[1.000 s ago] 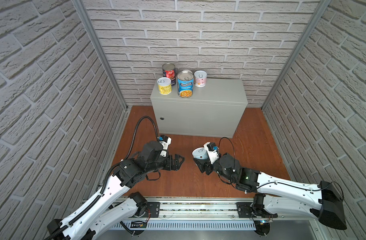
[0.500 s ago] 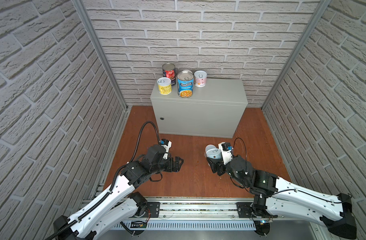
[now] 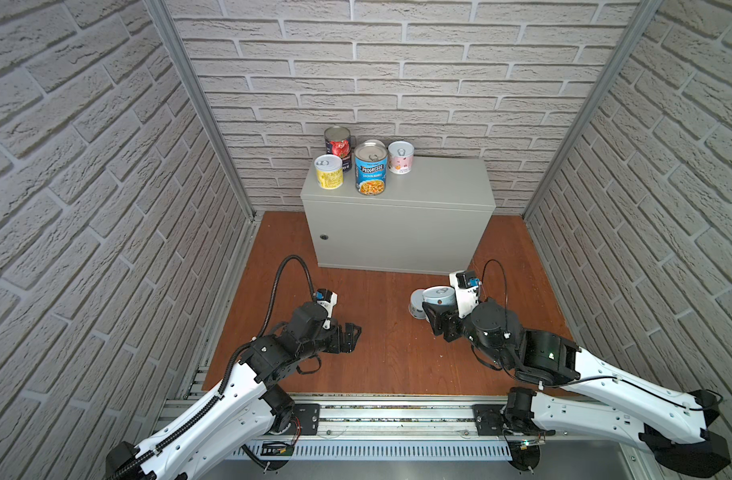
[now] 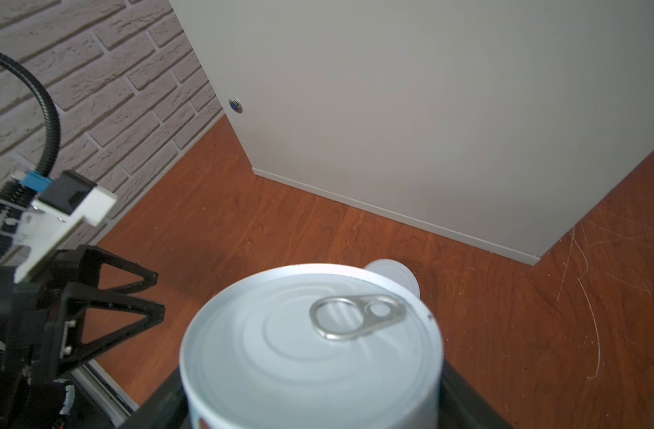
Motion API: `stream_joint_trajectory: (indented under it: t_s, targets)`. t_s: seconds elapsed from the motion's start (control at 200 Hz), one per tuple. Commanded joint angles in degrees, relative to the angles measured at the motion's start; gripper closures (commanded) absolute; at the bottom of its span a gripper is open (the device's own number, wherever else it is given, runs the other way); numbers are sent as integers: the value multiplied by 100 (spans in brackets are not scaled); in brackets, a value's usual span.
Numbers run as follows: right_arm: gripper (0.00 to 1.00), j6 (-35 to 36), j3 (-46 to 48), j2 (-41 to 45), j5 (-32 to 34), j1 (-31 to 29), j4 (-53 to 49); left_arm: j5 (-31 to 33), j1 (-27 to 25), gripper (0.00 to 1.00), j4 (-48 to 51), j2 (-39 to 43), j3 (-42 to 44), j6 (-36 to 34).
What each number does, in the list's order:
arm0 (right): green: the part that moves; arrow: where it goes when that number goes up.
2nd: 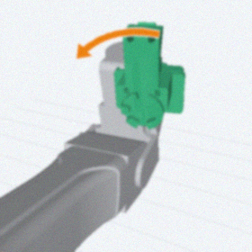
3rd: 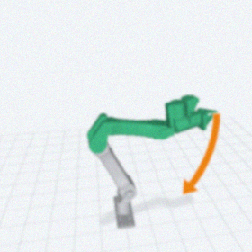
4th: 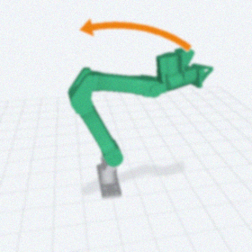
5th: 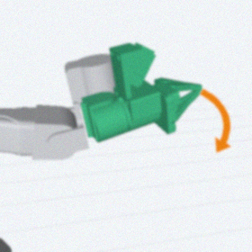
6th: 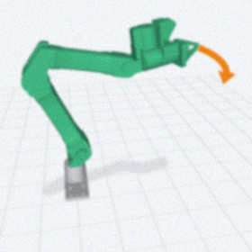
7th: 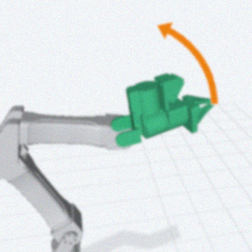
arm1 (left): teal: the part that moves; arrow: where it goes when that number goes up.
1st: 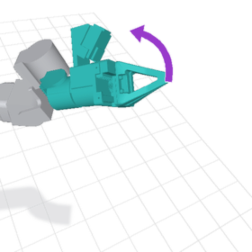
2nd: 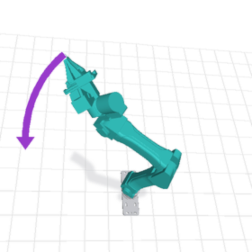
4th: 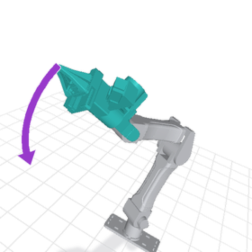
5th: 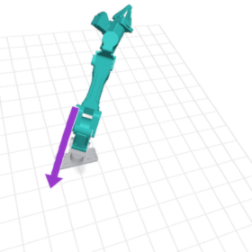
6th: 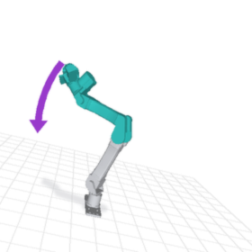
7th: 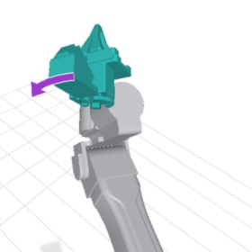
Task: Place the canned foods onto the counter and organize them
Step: 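Raise the white can with the right gripper toward the cabinet top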
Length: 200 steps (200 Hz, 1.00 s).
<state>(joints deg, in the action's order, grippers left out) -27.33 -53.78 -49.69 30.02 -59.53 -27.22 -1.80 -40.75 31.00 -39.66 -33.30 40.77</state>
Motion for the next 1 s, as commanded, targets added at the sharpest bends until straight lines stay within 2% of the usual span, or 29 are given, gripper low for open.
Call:
stream_joint_trajectory:
  t_s: [0.0, 0.28, 0.435, 0.53, 0.79, 0.995]
  targets:
    - [94, 406, -662, -293, 349, -24, 382, 320, 30, 2, -344, 101, 95, 25]
    - [94, 1629, -1618, -945, 831, 10, 1300, 355, 31, 2, -385, 51, 28, -38]
    - [94, 2355, -2400, -1350, 829, 221, 1504, 433, 32, 2, -282, 191, 63, -22]
    - [94, 2585, -2858, -1586, 460, 499, 1638, 471, 32, 2, -415, 328, 214, 81]
    - [94, 2534, -4178, -2394, -808, 1591, 1781, 369, 32, 2, -337, 474, 175, 93]
    - [94, 2595, -4859, -3161, -1223, 2239, 2050, 433, 25, 2, -220, 693, 209, 152]
